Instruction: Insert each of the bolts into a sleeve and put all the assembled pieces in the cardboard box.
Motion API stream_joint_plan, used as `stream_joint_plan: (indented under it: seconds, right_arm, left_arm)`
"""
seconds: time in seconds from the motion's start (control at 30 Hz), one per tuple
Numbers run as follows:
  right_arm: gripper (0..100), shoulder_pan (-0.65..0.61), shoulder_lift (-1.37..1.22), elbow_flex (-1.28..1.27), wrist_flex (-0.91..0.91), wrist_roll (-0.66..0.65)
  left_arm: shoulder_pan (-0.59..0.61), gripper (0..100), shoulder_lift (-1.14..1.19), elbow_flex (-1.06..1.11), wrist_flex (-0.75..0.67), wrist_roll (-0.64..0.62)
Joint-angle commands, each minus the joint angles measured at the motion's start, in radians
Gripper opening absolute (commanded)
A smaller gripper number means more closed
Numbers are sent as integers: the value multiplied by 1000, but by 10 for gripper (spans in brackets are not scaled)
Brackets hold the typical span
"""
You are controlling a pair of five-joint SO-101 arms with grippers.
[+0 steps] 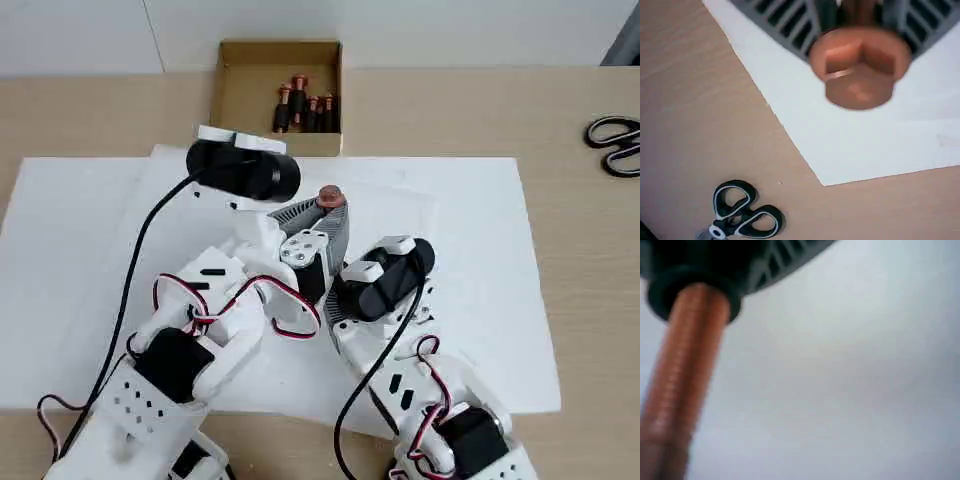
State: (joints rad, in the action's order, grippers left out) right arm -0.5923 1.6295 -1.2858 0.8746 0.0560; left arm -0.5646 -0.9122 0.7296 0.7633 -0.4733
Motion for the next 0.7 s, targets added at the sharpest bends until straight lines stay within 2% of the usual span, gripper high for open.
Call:
stream_joint_plan:
  seconds: [0.0, 0.37, 0.67]
  right_arm:
    - [5, -2, 12, 9, -24, 11]
    - [5, 2, 12, 12, -24, 11]
    - [5, 4, 12, 15, -24, 11]
  left_arm:
    - [-3, 6, -23, 19, -28, -6]
    - [0, 6, -32, 59, -20, -3]
    - [0, 6, -32, 56, 106, -2]
